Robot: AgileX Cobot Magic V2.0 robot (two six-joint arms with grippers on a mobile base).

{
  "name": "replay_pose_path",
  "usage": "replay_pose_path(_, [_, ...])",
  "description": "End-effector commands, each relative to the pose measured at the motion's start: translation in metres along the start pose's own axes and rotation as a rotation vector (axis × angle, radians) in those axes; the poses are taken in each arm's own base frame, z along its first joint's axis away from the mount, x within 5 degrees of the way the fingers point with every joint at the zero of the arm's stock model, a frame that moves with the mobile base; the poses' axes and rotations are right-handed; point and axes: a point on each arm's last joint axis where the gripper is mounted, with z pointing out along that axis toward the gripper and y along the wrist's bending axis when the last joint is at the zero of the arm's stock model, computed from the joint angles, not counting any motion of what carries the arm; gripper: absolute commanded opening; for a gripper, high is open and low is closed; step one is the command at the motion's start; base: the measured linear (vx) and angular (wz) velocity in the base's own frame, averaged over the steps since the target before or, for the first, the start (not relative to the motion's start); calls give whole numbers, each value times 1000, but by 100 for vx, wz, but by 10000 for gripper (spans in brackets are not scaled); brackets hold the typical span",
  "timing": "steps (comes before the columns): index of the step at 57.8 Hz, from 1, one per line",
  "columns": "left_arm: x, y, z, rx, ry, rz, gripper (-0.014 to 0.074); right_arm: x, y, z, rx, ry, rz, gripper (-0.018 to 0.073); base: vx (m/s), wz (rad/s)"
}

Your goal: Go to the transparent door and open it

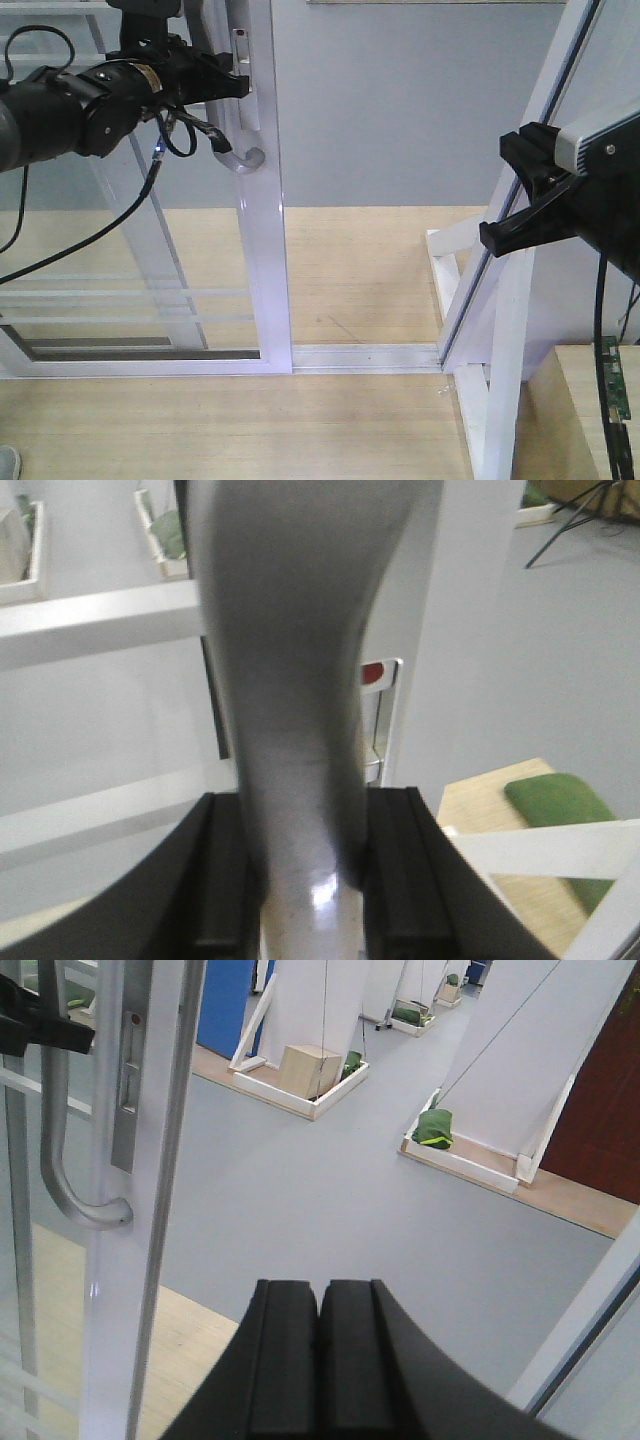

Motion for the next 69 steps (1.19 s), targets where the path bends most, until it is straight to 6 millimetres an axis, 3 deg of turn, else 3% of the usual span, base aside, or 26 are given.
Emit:
replay_pose_path(1, [-54,22,-34,-46,-177,-34,-3,-20,-7,-3,47,-125,-9,-5,0,0])
replay_pose_path(27, [-73,59,-66,-161,-162,-22,-3,-19,-7,-3,46,-123,-7,-5,0,0])
replay_pose_path(47, [-78,58,-94,-211,-76,126,-3,-19,-7,-3,46,-123,-5,-5,0,0])
replay_pose_path(59, [-57,51,-125,-199,-56,121,-3,-18,-6,-3,41,-110,-6,-5,0,0])
replay_pose_path(69, [-32,42,-170,-193,-44,120,-3,-21,-7,-10,35,-109,-4,-5,0,0])
